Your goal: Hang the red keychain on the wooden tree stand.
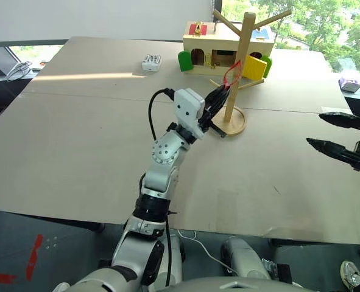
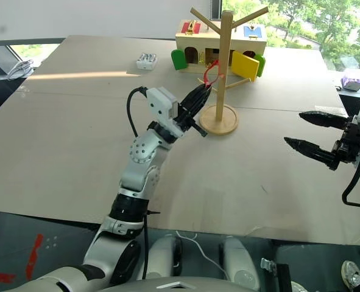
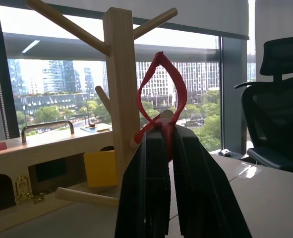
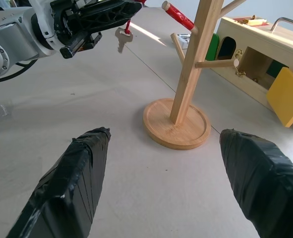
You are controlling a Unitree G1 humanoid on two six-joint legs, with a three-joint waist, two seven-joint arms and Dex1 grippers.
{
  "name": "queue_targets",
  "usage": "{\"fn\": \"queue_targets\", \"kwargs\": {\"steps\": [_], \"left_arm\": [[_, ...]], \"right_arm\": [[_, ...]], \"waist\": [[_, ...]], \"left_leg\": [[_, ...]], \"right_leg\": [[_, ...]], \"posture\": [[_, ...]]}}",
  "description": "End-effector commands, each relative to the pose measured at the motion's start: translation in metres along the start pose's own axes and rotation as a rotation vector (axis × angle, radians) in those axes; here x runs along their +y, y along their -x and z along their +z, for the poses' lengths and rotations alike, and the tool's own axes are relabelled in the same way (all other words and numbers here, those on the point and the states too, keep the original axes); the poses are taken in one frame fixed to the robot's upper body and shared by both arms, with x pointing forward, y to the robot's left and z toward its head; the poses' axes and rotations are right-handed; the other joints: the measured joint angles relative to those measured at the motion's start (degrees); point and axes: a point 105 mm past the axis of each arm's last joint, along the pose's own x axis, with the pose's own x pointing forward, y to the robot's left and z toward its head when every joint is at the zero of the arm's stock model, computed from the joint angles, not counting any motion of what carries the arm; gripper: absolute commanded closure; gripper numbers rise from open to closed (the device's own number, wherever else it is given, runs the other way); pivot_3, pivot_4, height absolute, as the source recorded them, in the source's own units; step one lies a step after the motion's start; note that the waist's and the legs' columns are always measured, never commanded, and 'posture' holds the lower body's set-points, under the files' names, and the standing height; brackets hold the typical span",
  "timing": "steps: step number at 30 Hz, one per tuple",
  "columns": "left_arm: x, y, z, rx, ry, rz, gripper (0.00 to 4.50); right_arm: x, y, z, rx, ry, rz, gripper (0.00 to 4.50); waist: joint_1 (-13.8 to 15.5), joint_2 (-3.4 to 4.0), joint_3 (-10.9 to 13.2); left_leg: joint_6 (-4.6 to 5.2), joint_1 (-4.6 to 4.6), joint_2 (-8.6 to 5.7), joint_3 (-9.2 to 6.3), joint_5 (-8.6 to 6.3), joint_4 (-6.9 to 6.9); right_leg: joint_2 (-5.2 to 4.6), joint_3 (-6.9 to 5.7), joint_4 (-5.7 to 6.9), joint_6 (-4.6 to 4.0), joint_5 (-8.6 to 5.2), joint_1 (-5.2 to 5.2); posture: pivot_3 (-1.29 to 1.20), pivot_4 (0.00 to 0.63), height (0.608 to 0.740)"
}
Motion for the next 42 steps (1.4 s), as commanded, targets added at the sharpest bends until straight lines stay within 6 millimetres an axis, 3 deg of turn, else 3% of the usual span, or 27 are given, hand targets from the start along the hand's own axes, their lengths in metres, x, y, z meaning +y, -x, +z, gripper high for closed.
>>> {"fn": "queue_targets", "kwargs": {"steps": [1, 17, 26, 32, 33, 37, 42], "left_arm": [[-0.005, -0.005, 0.005, -0.028, -0.018, -0.019, 4.49], [-0.008, -0.012, -0.024, 0.063, -0.005, 0.001, 4.49], [-0.001, -0.024, -0.021, 0.033, 0.020, 0.049, 4.49], [0.000, -0.024, -0.017, 0.011, 0.031, 0.053, 2.38], [0.000, -0.024, -0.017, 0.009, 0.032, 0.051, 1.76], [0.001, -0.019, -0.015, 0.008, 0.024, 0.055, 0.06], [0.023, 0.007, -0.016, 0.052, -0.001, 0.147, 0.06]], "right_arm": [[0.000, 0.004, 0.018, -0.036, 0.063, -0.008, 0.69], [0.001, 0.004, 0.015, -0.032, 0.055, -0.015, 0.69], [0.003, 0.006, 0.013, -0.027, 0.049, -0.022, 0.69], [0.004, 0.007, 0.011, -0.023, 0.045, -0.028, 0.69], [0.004, 0.007, 0.011, -0.023, 0.045, -0.028, 0.69], [0.004, 0.005, 0.010, -0.026, 0.041, -0.030, 0.69], [-0.005, 0.002, 0.008, -0.080, 0.018, -0.109, 0.69]], "waist": [[-0.1, 0.00, 0.0], [0.0, 0.00, 0.0], [0.0, 0.00, 0.0], [0.0, 0.00, 0.0], [0.0, 0.00, 0.0], [0.0, -0.01, 0.0], [-0.2, 0.00, 0.0]], "left_leg": [[0.00, 0.01, 0.00, 0.00, 0.00, 0.00], [0.00, 0.00, -0.01, -0.01, 0.00, 0.00], [0.00, -0.01, -0.01, -0.01, 0.00, -0.01], [0.00, -0.01, -0.01, -0.01, 0.00, -0.02], [0.00, 0.00, -0.02, -0.01, 0.00, -0.02], [0.00, -0.01, -0.02, -0.01, 0.00, -0.02], [-0.01, 0.00, -0.01, -0.01, 0.00, -0.02]], "right_leg": [[0.00, 0.00, 0.00, 0.00, 0.00, 0.00], [0.00, 0.00, 0.00, 0.00, 0.00, 0.00], [0.00, 0.00, 0.00, 0.01, -0.01, 0.00], [-0.01, 0.00, -0.01, 0.01, -0.01, 0.00], [0.00, 0.00, -0.01, 0.01, -0.01, 0.00], [-0.01, 0.00, -0.01, 0.01, -0.01, 0.00], [0.00, 0.00, 0.00, 0.01, -0.01, 0.00]], "posture": [[0.00, 0.150, 0.735], [0.00, 0.150, 0.735], [0.00, 0.150, 0.735], [0.00, 0.150, 0.735], [0.00, 0.150, 0.735], [0.00, 0.150, 0.735], [0.00, 0.150, 0.735]]}}
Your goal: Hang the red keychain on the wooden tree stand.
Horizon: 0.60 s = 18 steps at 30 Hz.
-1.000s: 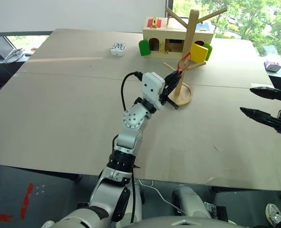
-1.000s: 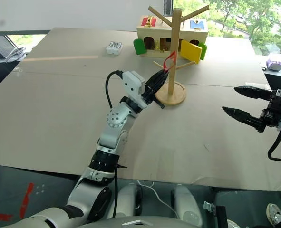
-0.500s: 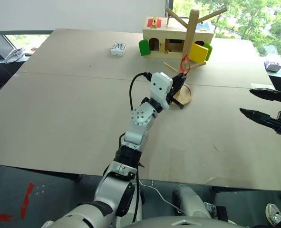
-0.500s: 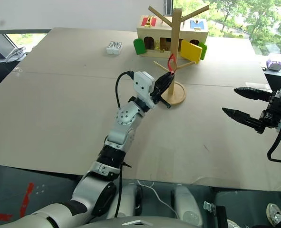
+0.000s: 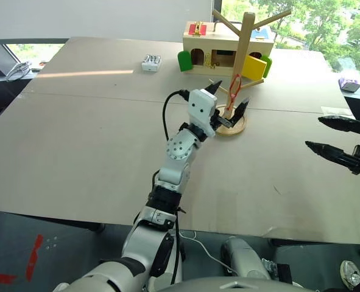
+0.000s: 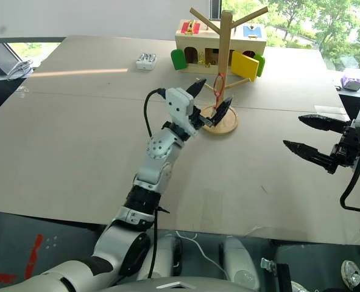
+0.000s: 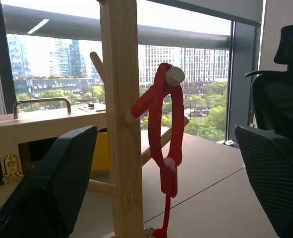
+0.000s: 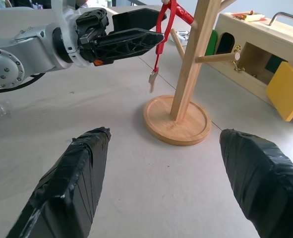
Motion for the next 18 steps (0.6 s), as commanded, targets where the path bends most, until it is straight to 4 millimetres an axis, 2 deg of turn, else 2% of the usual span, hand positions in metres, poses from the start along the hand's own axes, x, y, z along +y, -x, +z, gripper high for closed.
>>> {"fn": "queue_targets", "kwargs": {"steps": [1, 6, 10, 14, 18], "left_arm": [[0.029, 0.028, 0.006, 0.013, -0.038, 0.125, 0.06], [0.062, 0.085, -0.012, 0.157, -0.073, 0.276, 0.06], [0.091, 0.120, -0.012, 0.226, -0.117, 0.415, 0.06], [0.118, 0.146, -0.011, 0.265, -0.157, 0.555, 0.06], [0.127, 0.160, -0.022, 0.303, -0.150, 0.606, 0.06]], "right_arm": [[-0.015, 0.000, 0.010, -0.102, 0.033, -0.140, 0.69], [-0.035, -0.010, -0.009, -0.209, 0.004, -0.400, 0.69], [-0.040, -0.023, -0.033, -0.248, -0.032, -0.573, 0.69], [-0.044, -0.033, -0.057, -0.245, -0.052, -0.753, 0.69], [-0.050, -0.036, -0.086, -0.190, -0.069, -0.917, 0.69]], "waist": [[-0.3, 0.02, 0.0], [-0.5, 0.08, 0.0], [0.1, 0.09, 0.0], [0.1, 0.10, 0.0], [0.1, 0.11, -0.1]], "left_leg": [[0.00, 0.00, 0.00, 0.00, 0.00, 0.00], [-0.02, 0.04, 0.03, -0.01, 0.01, -0.03], [-0.01, 0.01, 0.01, 0.01, 0.01, 0.00], [-0.01, 0.00, 0.00, 0.02, 0.01, -0.02], [-0.01, 0.01, -0.01, 0.04, 0.01, -0.03]], "right_leg": [[0.00, 0.00, 0.01, 0.00, 0.00, 0.00], [0.00, -0.01, 0.07, -0.01, 0.00, 0.00], [-0.05, -0.04, 0.04, 0.00, 0.00, -0.01], [-0.08, -0.07, 0.03, -0.01, 0.00, -0.01], [-0.09, -0.08, 0.04, -0.01, 0.00, -0.01]], "posture": [[0.00, 0.150, 0.735], [0.00, 0.150, 0.735], [0.00, 0.150, 0.735], [0.00, 0.150, 0.735], [0.00, 0.150, 0.735]]}}
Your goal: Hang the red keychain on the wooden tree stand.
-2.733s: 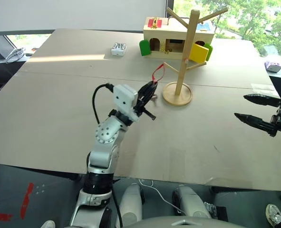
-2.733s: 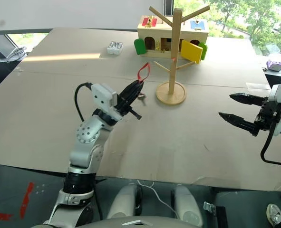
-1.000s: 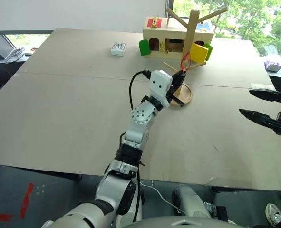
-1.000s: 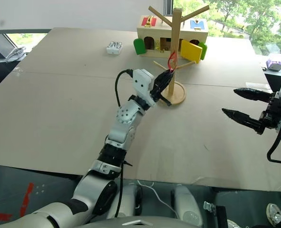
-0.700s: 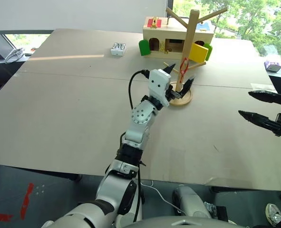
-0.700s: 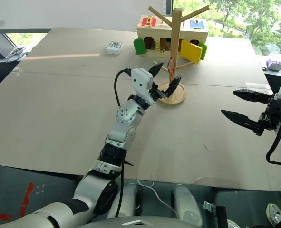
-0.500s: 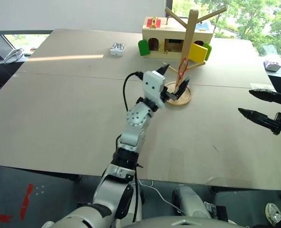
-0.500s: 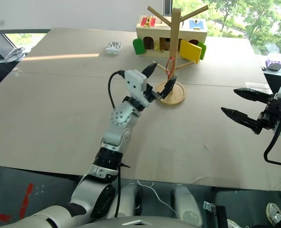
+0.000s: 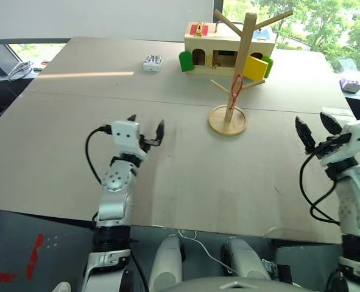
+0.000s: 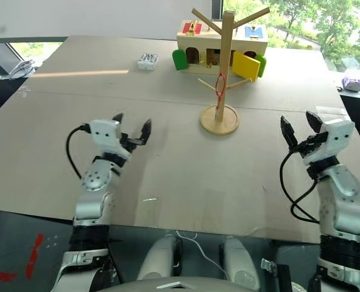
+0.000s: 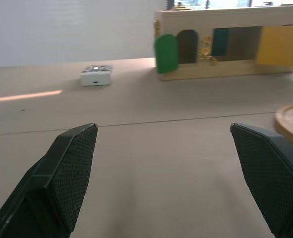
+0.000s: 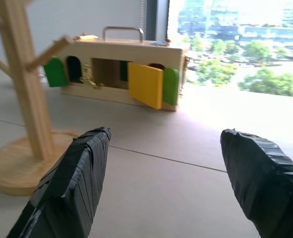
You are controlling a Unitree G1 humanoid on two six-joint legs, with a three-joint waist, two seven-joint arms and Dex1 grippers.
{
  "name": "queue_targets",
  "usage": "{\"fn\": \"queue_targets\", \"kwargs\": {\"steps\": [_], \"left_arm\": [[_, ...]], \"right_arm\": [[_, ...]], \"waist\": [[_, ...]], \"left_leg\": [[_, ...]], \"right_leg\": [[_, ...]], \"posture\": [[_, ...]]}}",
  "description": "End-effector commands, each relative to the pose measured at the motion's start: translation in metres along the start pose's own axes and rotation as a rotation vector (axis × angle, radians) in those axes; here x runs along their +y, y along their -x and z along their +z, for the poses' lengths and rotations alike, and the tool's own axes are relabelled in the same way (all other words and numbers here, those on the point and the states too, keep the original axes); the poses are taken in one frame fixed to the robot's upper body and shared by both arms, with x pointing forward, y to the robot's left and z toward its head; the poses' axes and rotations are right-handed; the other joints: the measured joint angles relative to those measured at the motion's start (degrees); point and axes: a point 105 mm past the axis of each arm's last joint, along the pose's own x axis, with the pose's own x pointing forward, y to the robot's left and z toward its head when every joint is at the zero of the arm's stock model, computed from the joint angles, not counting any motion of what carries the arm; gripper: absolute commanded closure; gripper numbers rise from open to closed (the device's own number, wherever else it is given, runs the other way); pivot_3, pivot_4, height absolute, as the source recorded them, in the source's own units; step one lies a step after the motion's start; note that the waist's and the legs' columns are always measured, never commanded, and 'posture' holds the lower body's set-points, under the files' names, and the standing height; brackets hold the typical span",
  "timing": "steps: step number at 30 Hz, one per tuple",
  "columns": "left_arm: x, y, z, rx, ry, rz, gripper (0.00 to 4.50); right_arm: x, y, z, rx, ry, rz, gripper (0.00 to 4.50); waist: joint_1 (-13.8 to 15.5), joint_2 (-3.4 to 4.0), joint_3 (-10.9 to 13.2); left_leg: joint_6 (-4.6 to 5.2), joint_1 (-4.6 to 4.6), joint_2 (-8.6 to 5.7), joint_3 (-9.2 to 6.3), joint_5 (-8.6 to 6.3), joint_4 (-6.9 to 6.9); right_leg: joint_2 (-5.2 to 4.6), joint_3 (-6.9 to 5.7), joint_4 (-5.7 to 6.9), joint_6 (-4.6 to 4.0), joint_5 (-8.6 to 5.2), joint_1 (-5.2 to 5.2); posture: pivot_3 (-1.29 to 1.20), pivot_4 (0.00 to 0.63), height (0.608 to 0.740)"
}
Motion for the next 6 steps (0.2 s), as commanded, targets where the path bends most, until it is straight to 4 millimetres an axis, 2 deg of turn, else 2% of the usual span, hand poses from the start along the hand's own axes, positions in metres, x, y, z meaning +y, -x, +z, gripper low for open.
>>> {"fn": "queue_targets", "kwargs": {"steps": [1, 6], "left_arm": [[0.003, 0.001, -0.003, -0.003, 0.004, 0.022, 0.06], [-0.003, -0.003, -0.008, 0.003, 0.033, 0.020, 0.06]], "right_arm": [[-0.009, -0.005, -0.003, -0.037, 0.048, -0.133, 0.69], [-0.011, -0.008, -0.019, -0.029, 0.039, -0.188, 0.69]], "waist": [[0.0, 0.00, 0.0], [-0.1, 0.00, 0.0]], "left_leg": [[0.00, 0.01, 0.00, 0.00, 0.00, 0.00], [0.00, 0.00, 0.00, 0.00, 0.00, -0.02]], "right_leg": [[0.00, 0.00, 0.00, 0.00, 0.00, 0.00], [0.00, 0.00, 0.00, -0.01, 0.00, -0.01]], "posture": [[0.00, 0.150, 0.735], [0.00, 0.150, 0.735]]}}
